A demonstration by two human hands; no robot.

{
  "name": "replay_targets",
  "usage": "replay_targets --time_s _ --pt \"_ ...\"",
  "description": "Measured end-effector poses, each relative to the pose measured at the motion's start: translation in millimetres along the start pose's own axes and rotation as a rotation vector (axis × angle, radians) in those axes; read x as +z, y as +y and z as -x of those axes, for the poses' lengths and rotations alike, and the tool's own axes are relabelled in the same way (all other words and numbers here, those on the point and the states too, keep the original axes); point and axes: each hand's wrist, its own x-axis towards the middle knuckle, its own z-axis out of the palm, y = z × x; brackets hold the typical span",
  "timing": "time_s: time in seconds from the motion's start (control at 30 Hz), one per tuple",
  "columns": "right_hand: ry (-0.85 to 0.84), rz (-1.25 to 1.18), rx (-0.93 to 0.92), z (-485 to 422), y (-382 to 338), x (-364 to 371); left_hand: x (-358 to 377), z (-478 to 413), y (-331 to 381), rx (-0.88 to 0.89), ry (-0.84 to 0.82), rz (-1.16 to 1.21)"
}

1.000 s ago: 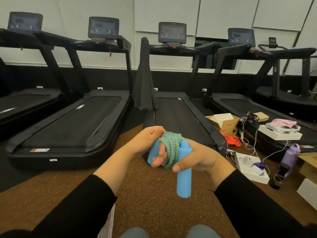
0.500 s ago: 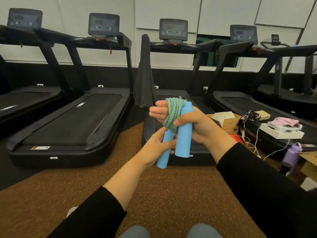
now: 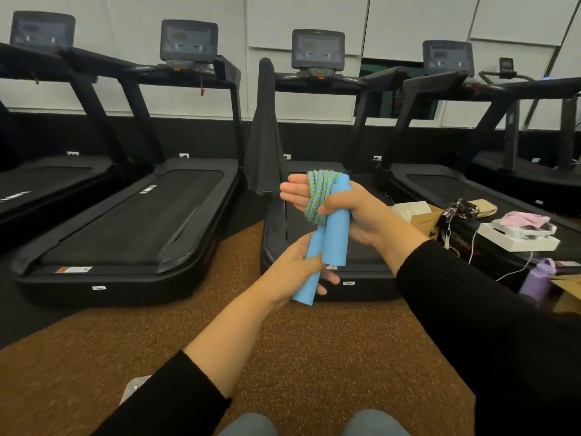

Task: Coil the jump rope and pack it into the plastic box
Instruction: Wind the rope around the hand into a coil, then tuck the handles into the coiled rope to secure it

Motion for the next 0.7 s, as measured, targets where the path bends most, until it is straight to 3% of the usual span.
replay_targets --time_s 0.2,0.33,0.5,0.63,0.7 --pt "0.038 0.156 0.112 1.3 2.0 -15.5 -11.8 6.3 19.1 -0.229 -0.112 -0.222" --pt "0.049 0.158 0.127 3.1 6.0 -17.8 -18.5 7.8 33.8 -0.295 -0.075 -0.344" --pt "0.099 -0.023 0.083 6.9 11.0 -18.2 -18.6 19.1 47.1 -0.114 0.08 -0.61" --pt "0.112 -0.227 0.074 13.9 16.6 -18.1 -17.1 33.5 49.2 0.203 0.212 -0.847" --pt "0.118 -0.359 0.029 17.8 18.3 -16.9 -17.1 36.7 44.7 0.348 0.299 -0.737"
